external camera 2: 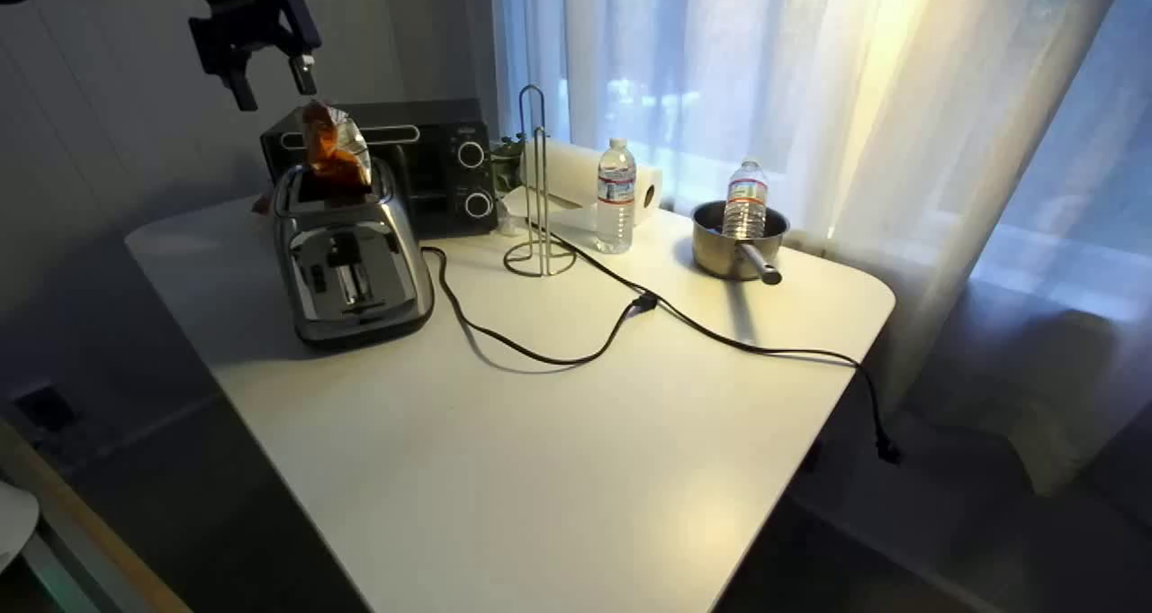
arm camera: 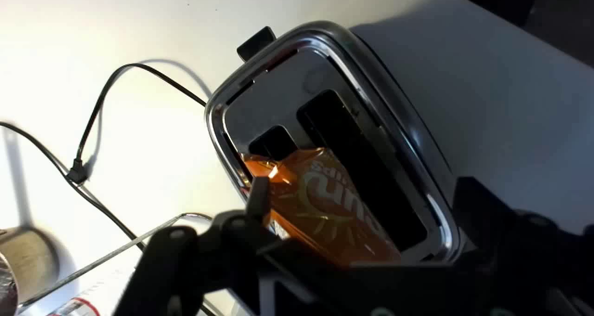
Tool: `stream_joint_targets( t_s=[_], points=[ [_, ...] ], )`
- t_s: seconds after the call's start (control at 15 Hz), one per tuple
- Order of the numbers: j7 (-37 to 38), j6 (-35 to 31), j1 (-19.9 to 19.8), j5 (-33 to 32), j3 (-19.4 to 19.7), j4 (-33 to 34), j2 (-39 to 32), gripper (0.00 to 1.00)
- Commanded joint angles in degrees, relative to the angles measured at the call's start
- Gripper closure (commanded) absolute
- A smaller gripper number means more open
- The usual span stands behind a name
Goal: Turn the top dial on the oven to the right
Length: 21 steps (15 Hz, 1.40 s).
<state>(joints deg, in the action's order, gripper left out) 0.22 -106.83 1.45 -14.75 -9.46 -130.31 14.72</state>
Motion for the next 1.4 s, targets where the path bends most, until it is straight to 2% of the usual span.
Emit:
stream_joint_targets(
  t_s=[0.0, 0.4, 0.6, 0.93, 1.33],
  points=[
    [0.26, 0.19, 1.32, -0.28, 1.20, 0.11, -0.09, 0.00],
    [0.26, 0.19, 1.32, -0.28, 1.20, 0.11, -0.09, 0.00],
    [2.63, -3.56, 0.29, -0.57, 2.31, 4.43, -3.25, 0.00],
    [1.63, -5.93, -0.22, 0.32, 4.82, 13.48, -9.30, 0.00],
    [-1.01, -16.69, -0.91, -1.03, 7.54, 18.80, -17.85, 0.00]
  ],
)
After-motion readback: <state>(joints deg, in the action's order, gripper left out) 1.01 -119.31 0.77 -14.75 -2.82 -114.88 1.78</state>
